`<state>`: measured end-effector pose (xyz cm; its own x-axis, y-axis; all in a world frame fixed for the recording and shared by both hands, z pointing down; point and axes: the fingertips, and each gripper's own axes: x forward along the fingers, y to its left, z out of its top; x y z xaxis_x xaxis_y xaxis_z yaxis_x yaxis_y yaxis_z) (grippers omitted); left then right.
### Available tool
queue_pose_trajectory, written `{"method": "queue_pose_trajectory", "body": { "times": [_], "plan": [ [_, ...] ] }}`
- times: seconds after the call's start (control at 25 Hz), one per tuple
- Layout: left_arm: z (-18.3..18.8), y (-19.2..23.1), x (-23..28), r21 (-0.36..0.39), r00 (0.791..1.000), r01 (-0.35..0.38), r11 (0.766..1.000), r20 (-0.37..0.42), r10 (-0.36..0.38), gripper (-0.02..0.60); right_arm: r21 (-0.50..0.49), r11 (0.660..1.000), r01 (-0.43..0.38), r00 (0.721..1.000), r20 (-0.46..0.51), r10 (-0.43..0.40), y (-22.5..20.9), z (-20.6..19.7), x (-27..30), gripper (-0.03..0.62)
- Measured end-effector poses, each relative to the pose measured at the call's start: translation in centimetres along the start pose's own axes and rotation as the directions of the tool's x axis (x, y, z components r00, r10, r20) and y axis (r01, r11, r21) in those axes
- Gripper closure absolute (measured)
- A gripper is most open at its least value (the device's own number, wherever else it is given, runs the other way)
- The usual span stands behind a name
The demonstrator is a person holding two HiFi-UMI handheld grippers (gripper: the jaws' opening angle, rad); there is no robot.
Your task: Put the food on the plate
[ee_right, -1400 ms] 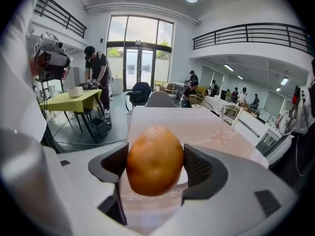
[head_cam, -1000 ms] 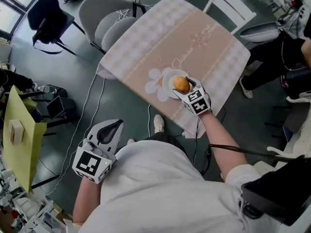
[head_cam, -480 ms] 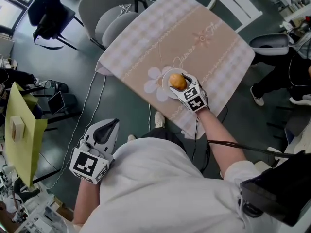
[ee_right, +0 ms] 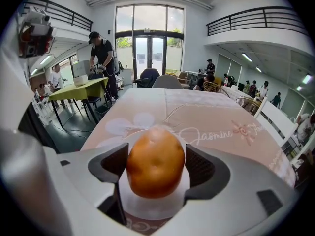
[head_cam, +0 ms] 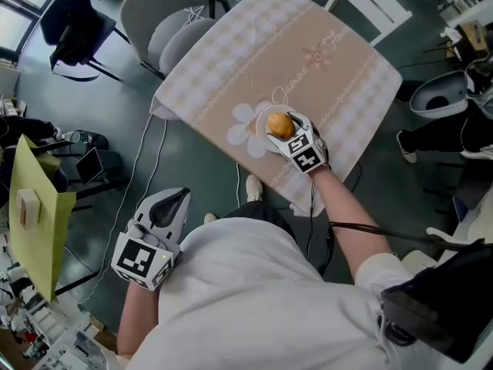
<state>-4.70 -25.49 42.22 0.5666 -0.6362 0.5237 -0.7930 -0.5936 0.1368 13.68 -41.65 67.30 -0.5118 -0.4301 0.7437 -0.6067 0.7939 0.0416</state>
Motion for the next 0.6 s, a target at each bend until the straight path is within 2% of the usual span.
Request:
{"method": "queue_pose_trajectory", "body": {
  "times": [0.6],
  "plan": [
    [-1.4,0.6,-2.8,0.014,1.0,0.022,1.0,0.022,-0.022,0.572,-0.01,0.996,0.088,0.996,0.011,-0.088,0.4,0.7,-1.7,0.232]
  ]
}}
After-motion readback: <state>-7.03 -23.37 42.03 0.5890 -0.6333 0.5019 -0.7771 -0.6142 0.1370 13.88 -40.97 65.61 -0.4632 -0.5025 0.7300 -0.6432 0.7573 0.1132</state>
